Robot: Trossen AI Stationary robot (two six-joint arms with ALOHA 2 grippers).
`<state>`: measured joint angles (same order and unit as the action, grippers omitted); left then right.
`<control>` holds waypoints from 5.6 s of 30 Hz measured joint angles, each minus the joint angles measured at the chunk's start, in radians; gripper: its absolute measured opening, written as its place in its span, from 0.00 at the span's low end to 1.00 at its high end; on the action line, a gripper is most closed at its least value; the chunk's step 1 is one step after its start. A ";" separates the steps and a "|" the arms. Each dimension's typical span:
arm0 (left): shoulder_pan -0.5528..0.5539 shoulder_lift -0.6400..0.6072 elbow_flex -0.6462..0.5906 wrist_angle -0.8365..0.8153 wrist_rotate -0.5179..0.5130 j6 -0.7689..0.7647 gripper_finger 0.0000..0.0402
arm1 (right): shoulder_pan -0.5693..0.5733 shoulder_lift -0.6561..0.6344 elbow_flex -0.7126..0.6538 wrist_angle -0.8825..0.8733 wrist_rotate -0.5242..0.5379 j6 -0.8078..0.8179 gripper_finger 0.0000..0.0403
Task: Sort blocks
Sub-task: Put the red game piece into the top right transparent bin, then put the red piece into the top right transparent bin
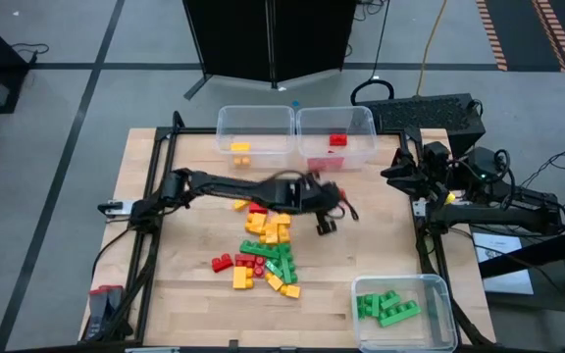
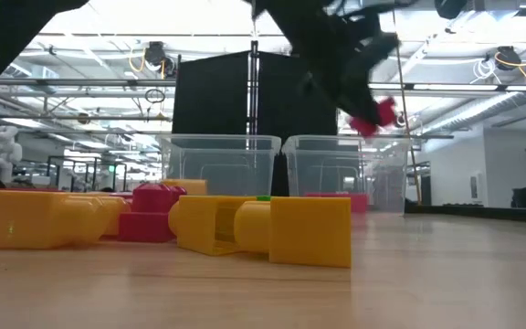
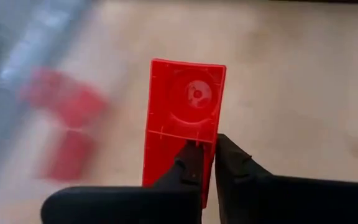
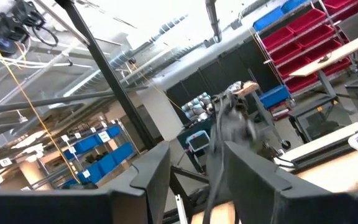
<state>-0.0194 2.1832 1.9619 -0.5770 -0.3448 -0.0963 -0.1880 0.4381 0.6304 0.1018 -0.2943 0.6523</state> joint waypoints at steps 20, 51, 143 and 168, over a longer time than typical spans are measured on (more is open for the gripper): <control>0.417 -0.039 0.040 0.018 0.222 -0.028 0.00 | -0.001 -0.083 0.000 -0.004 0.004 -0.038 0.36; 0.152 -0.120 0.272 -0.744 0.222 0.236 0.46 | -0.001 -0.082 0.000 -0.041 0.000 -0.096 0.36; 0.414 -0.408 -0.526 0.588 0.106 0.050 0.29 | -0.001 -0.085 0.000 -0.070 0.114 -0.096 0.36; 0.412 -0.240 -0.527 0.745 0.123 -0.009 0.29 | -0.001 -0.085 0.000 -0.070 0.116 -0.115 0.36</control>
<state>0.3923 1.9433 1.4349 0.1677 -0.2216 -0.1058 -0.1886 0.3534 0.6308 0.0315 -0.1783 0.5377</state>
